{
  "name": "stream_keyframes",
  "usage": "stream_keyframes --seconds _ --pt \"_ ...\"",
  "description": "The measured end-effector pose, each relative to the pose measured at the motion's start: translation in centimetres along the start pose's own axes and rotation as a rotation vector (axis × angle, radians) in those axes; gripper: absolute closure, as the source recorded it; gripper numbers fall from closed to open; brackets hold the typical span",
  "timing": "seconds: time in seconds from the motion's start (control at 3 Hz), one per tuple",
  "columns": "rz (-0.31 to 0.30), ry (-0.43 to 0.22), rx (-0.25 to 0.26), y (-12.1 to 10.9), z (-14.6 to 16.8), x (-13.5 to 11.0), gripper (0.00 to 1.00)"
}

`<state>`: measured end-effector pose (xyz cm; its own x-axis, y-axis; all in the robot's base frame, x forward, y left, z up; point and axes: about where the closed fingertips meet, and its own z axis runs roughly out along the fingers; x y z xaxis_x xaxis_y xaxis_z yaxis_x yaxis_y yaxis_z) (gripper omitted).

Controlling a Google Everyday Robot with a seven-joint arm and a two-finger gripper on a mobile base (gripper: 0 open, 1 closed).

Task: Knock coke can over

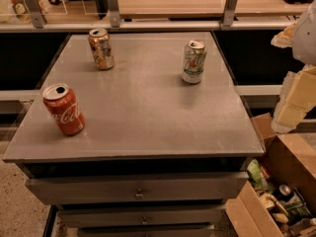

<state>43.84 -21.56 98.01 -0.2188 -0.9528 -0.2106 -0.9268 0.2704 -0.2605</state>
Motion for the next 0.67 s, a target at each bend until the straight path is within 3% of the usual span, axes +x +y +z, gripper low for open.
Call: stream_keyframes --seconds 0.33,0.67 --pt "0.000 0.000 0.000 0.0 0.0 0.0 0.00" --pt "0.024 -0.076 0.000 -0.3 0.6 -2.0 0.00"
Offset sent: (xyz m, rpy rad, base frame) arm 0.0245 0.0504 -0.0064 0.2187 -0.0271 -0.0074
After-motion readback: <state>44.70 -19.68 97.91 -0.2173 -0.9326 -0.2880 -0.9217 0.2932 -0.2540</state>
